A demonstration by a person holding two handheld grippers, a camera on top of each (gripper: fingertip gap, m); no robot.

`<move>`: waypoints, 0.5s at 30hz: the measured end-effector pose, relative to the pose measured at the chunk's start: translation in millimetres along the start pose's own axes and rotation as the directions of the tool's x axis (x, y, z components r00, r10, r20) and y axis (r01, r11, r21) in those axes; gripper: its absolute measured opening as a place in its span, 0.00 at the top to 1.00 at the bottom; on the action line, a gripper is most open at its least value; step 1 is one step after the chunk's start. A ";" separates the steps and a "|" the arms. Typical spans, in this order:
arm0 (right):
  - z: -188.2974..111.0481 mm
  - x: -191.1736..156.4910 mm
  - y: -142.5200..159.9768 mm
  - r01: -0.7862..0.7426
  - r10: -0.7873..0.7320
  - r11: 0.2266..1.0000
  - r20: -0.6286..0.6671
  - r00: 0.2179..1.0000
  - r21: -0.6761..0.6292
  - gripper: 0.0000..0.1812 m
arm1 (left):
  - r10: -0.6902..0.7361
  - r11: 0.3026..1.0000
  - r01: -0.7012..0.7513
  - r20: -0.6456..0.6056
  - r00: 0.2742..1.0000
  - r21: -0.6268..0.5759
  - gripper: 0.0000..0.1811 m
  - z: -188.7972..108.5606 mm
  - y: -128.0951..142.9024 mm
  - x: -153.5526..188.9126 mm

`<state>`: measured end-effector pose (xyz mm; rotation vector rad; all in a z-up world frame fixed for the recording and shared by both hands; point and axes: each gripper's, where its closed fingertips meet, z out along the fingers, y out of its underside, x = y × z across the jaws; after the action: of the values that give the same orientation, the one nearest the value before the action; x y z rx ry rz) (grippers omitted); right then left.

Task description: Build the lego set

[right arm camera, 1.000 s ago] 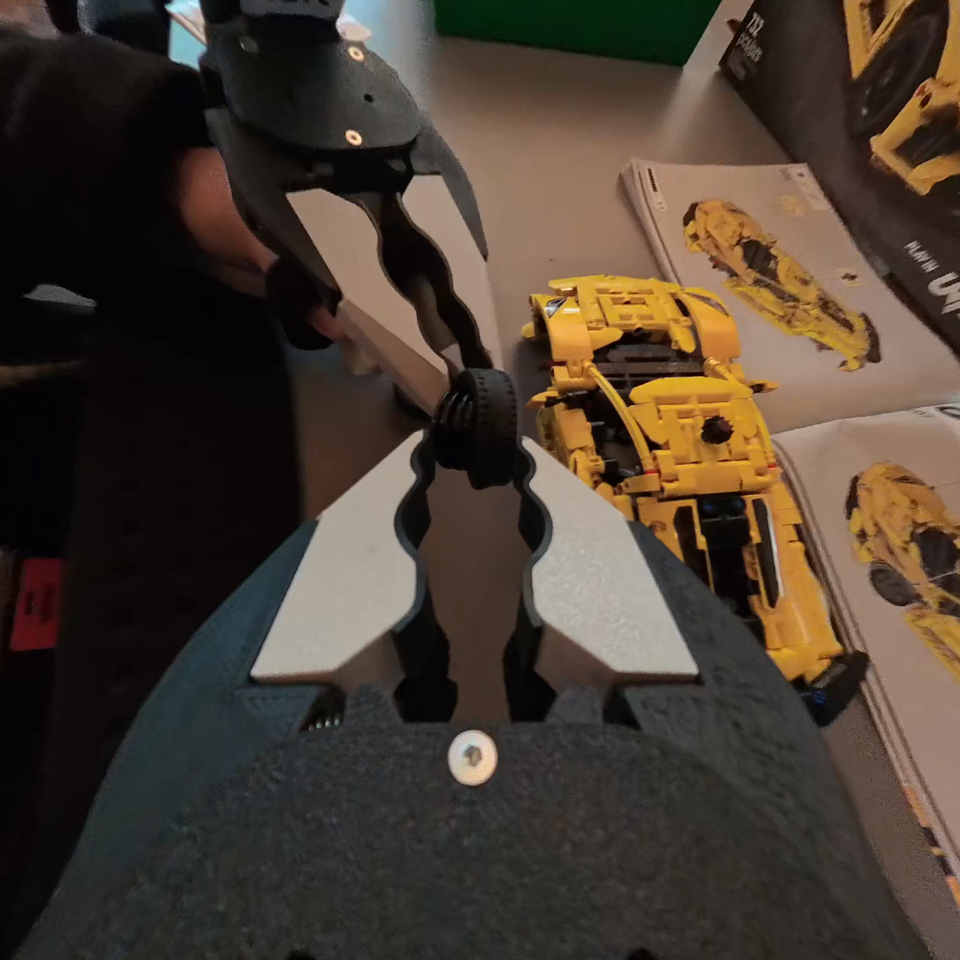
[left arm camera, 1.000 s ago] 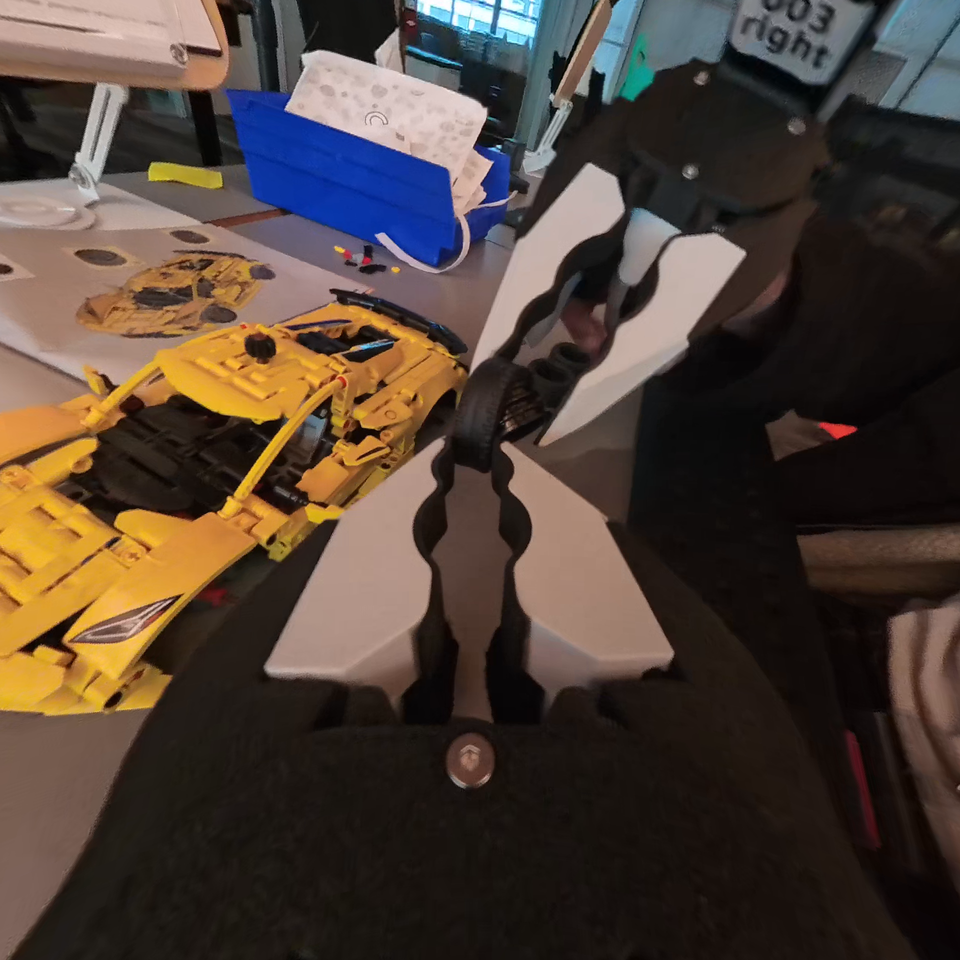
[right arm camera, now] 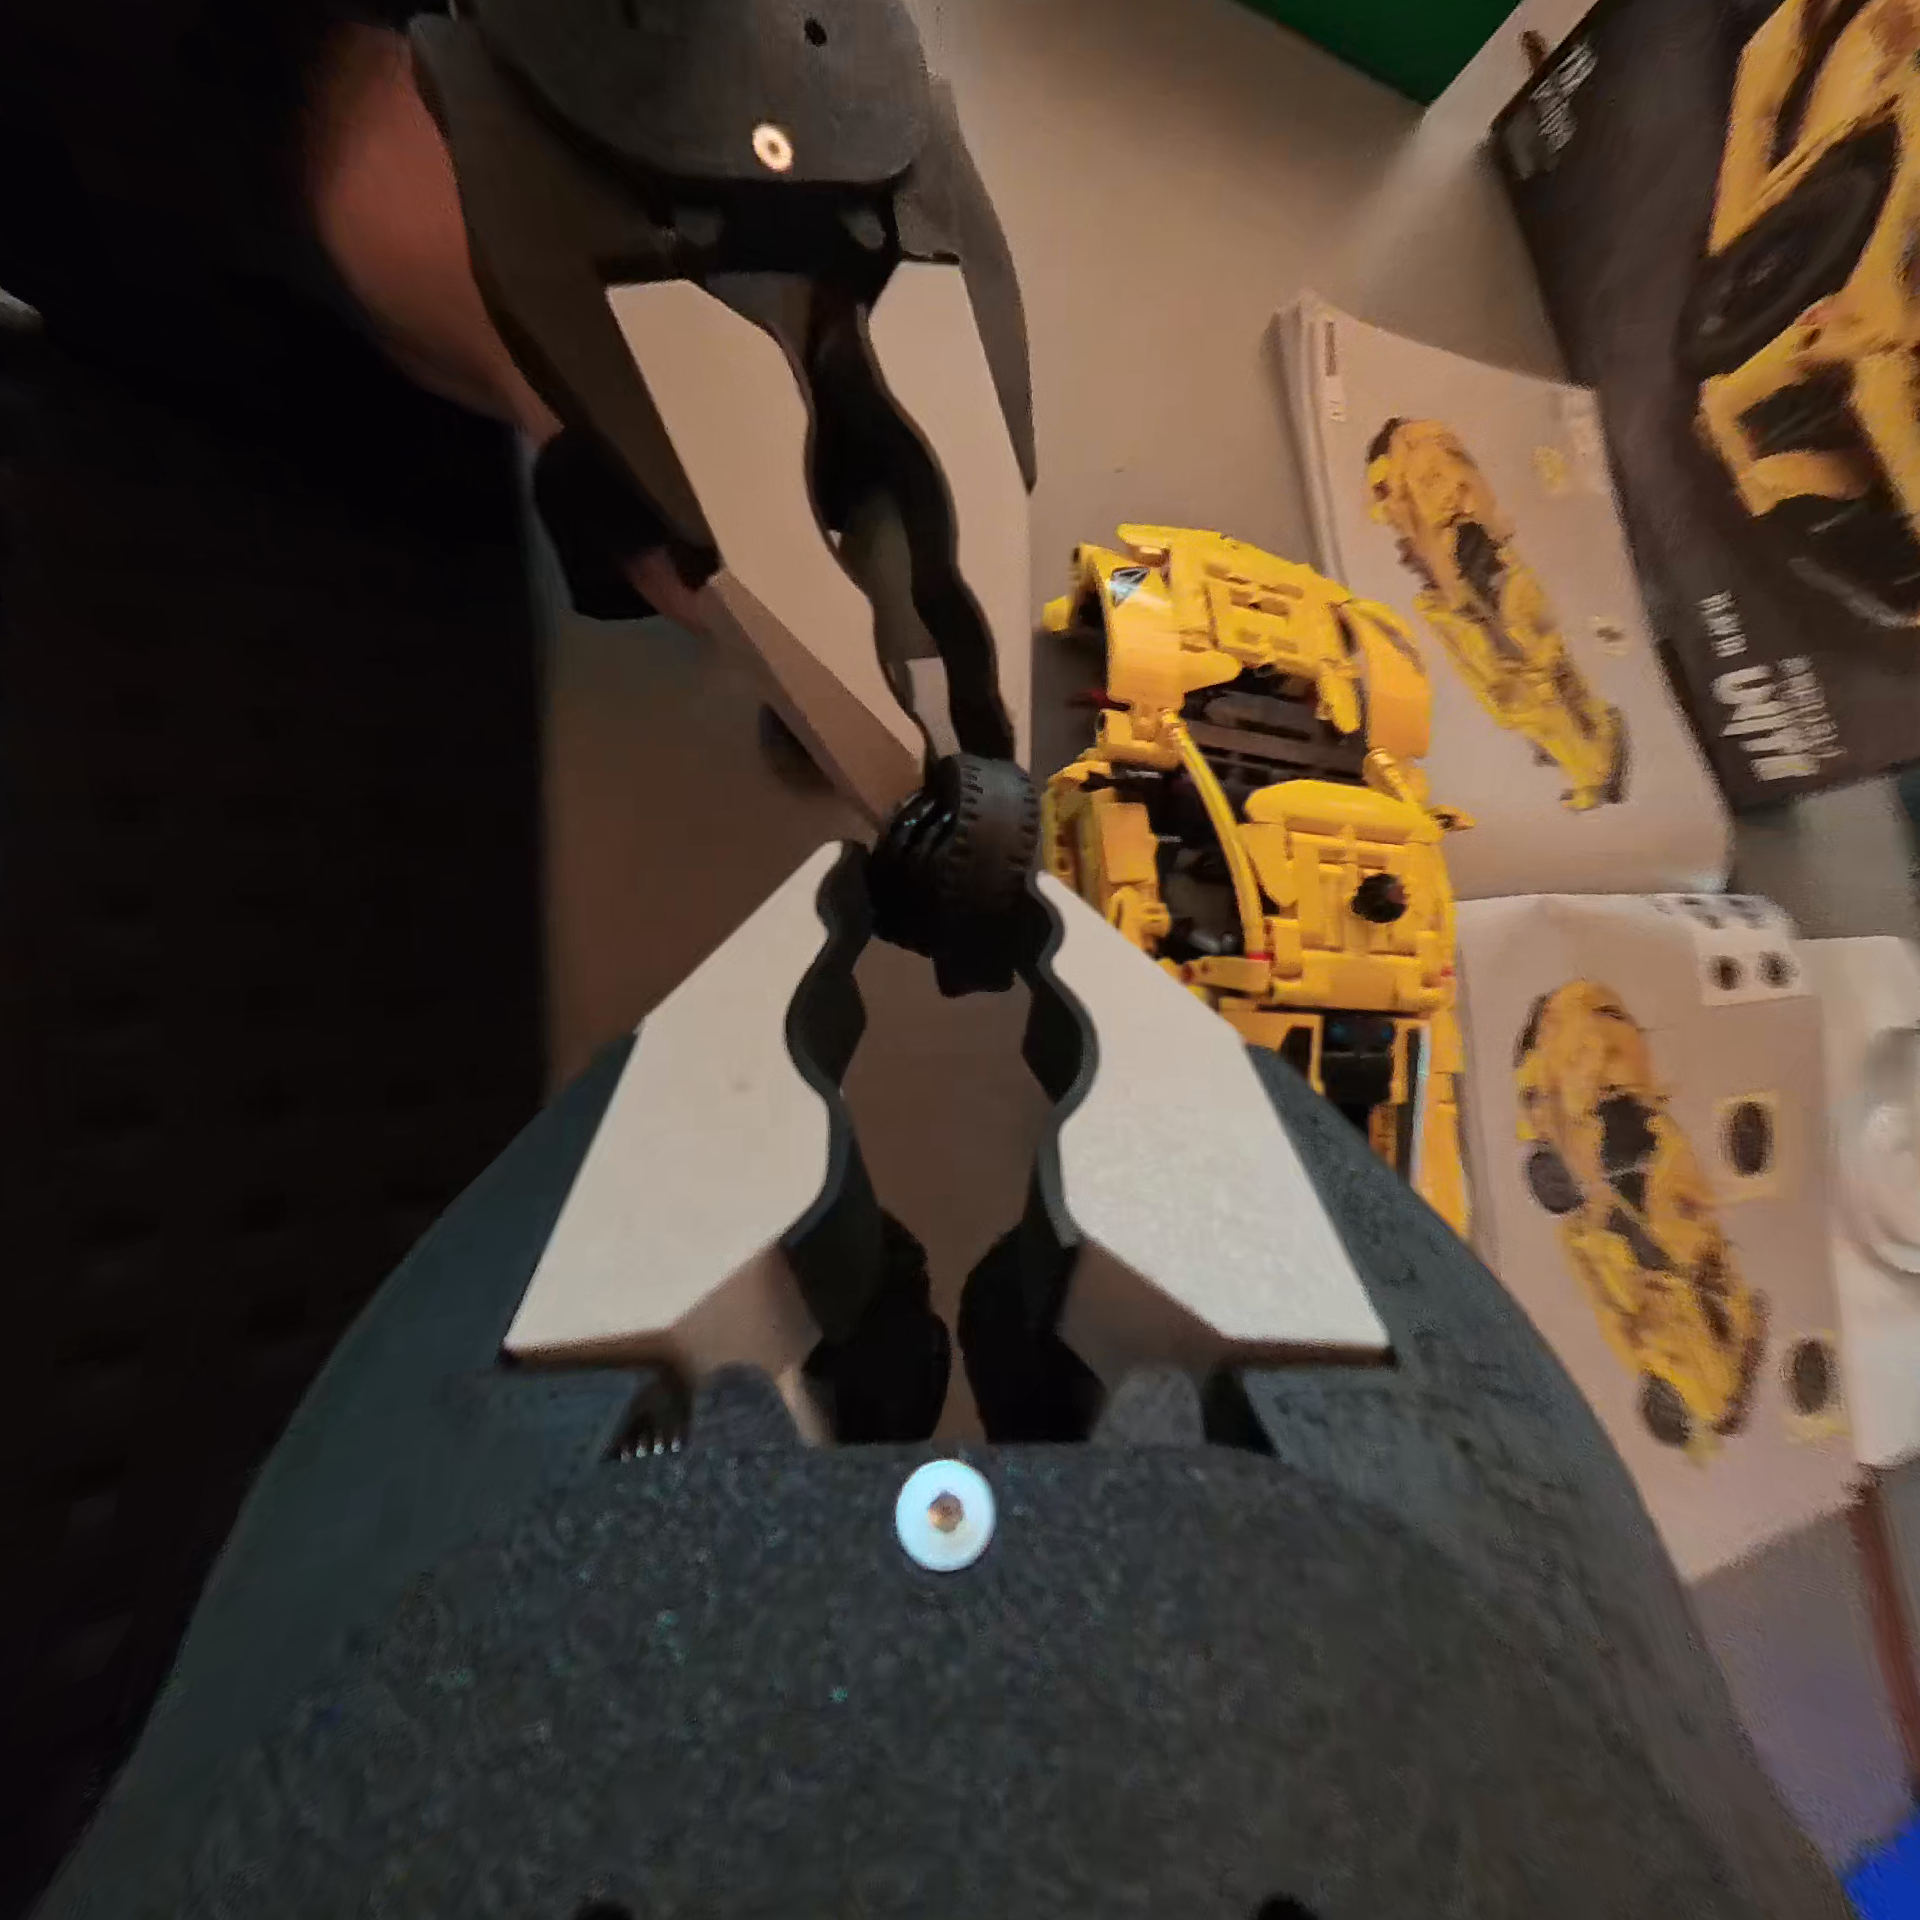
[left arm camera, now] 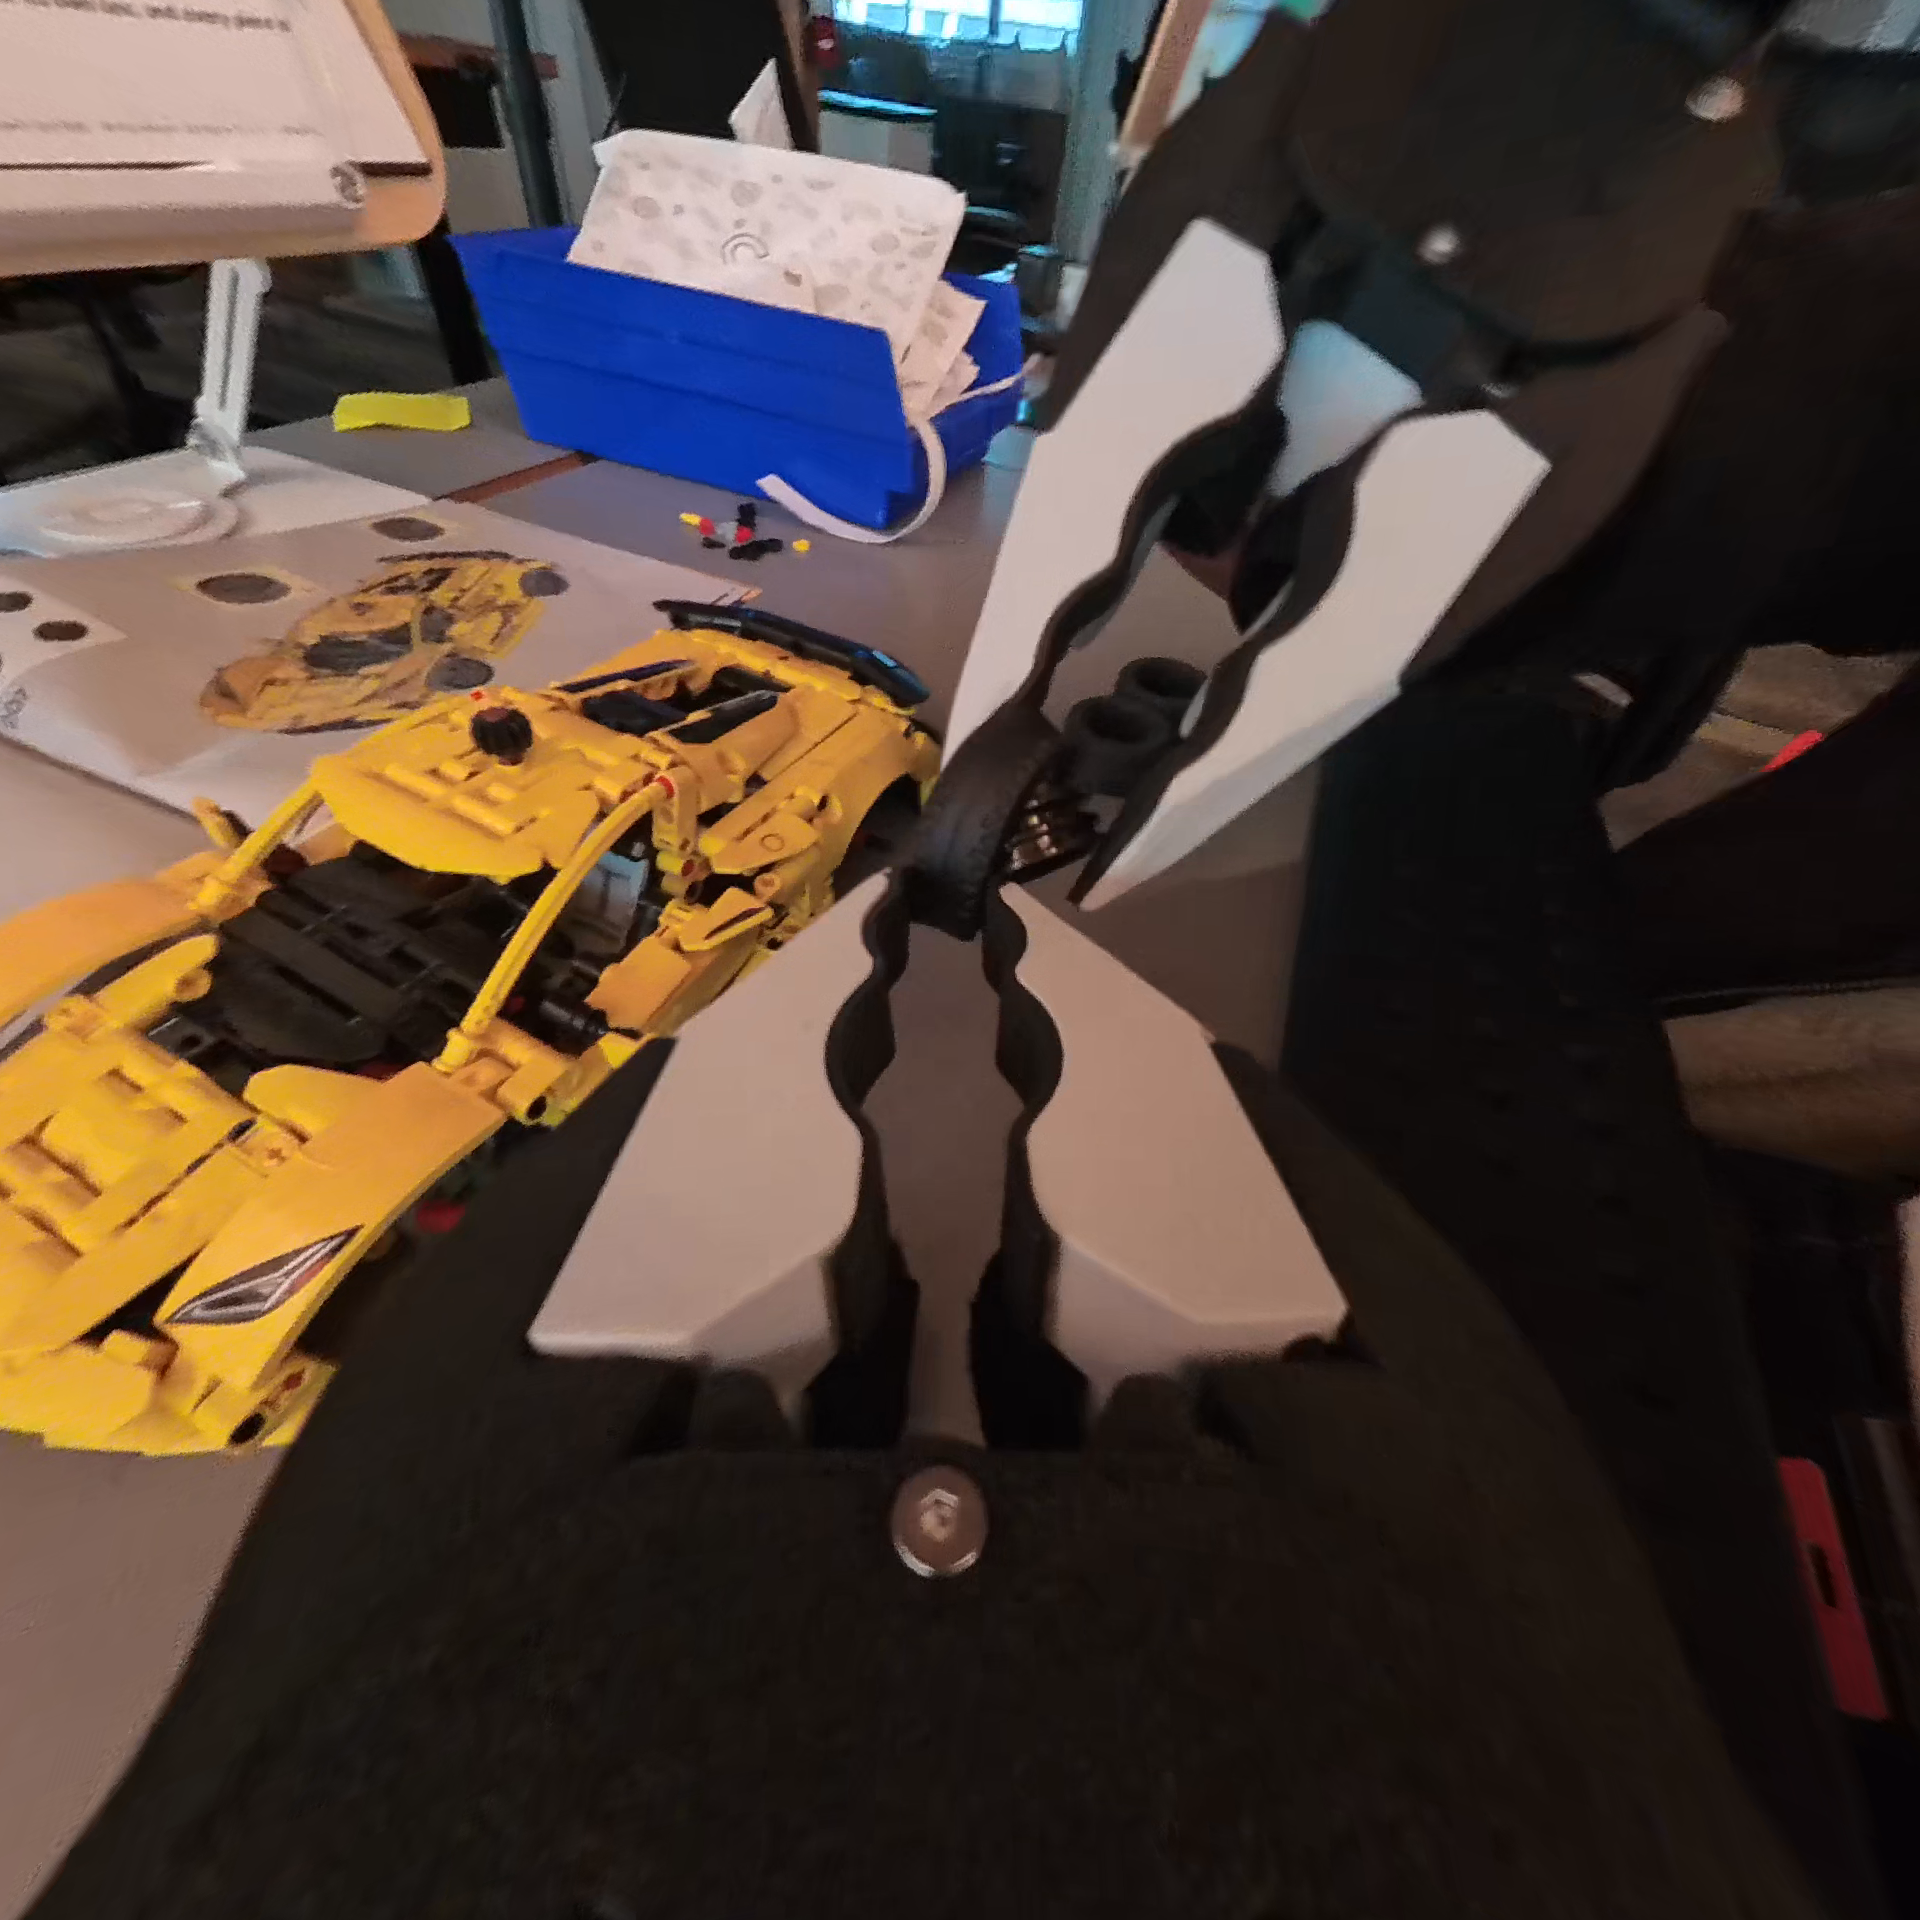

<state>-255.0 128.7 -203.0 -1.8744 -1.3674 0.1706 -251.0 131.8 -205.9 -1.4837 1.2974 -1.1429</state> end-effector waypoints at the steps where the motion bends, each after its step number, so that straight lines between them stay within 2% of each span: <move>1: 1.7 0.5 -0.4 0.035 -0.035 0.999 -0.040 0.999 -0.009 0.85 | 0.000 1.000 0.000 0.015 1.000 -0.006 0.92 -0.4 1.1 -1.9; 6: 7.5 3.9 -2.6 0.066 -0.072 0.997 -0.156 0.985 -0.045 0.85 | -0.001 1.000 0.002 0.081 0.997 -0.015 0.93 -1.7 2.2 -9.6; 8: 7.8 1.6 -3.3 0.037 -0.036 0.999 -0.111 0.993 0.008 0.85 | 0.033 0.999 -0.031 0.086 0.996 -0.024 0.92 -2.7 3.5 -9.1; 10: -2.4 -6.1 -6.3 -0.128 0.118 0.984 0.091 0.989 0.121 0.85 | 0.051 0.999 -0.052 0.015 0.999 0.007 0.92 -3.2 -1.7 2.3; 11: -10.9 -7.4 -7.8 -0.218 0.183 0.961 0.197 0.963 0.172 0.85 | 0.013 0.999 -0.010 -0.053 0.998 0.052 0.91 -3.2 -6.8 10.6; 12: -19.2 -7.0 -10.5 -0.334 0.262 0.916 0.302 0.917 0.220 0.85 | -0.043 0.994 0.054 -0.116 0.992 0.091 0.90 -5.1 -12.4 15.3; 13: -29.1 -8.8 -15.4 -0.458 0.322 0.851 0.434 0.841 0.256 0.85 | -0.106 0.988 0.123 -0.173 0.979 0.091 0.84 -6.5 -15.3 18.6; 15: -47.9 -6.3 -26.5 -0.609 0.327 0.712 0.602 0.728 0.350 0.84 | -0.190 0.968 0.229 -0.294 0.937 0.102 0.81 -9.3 -23.0 28.2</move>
<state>-252.0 101.5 -155.1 -1.7062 -0.9330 1.2725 -253.3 106.2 -178.5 -1.4211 1.2396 -1.5994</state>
